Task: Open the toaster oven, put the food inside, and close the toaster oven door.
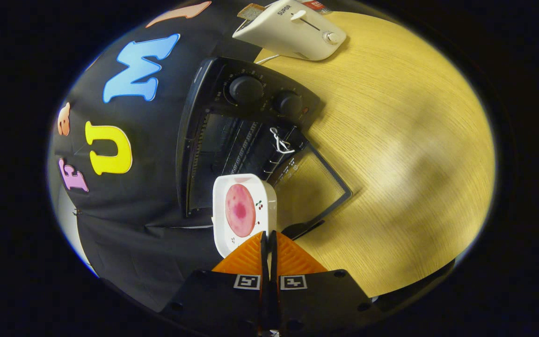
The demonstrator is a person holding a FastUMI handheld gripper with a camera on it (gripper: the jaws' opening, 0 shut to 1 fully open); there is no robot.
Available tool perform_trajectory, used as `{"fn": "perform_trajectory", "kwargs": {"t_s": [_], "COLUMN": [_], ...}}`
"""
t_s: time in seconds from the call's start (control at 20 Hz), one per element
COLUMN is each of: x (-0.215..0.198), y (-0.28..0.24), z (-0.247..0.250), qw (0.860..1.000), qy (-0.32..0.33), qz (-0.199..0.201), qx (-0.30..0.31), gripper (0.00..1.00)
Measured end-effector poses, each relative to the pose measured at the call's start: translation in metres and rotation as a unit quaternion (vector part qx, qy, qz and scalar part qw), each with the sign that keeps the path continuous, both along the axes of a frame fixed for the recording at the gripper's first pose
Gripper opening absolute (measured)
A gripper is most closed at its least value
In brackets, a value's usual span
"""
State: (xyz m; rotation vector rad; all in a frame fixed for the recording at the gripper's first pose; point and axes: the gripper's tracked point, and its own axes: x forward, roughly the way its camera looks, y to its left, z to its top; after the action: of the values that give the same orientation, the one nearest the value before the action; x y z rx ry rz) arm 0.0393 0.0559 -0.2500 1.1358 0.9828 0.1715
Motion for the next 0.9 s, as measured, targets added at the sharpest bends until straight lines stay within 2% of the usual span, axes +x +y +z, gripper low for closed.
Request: {"fn": "perform_trajectory", "kwargs": {"t_s": [0.45,0.6,0.9], "x": [0.079,0.099,0.118], "y": [0.023,0.025,0.038], "z": [-0.009,-0.018,-0.023], "qw": [0.993,0.99,0.99], "qy": [-0.023,-0.022,-0.014], "qz": [-0.106,-0.132,-0.142], "qx": [0.052,0.044,0.02], "gripper": [0.02,0.02,0.02]}}
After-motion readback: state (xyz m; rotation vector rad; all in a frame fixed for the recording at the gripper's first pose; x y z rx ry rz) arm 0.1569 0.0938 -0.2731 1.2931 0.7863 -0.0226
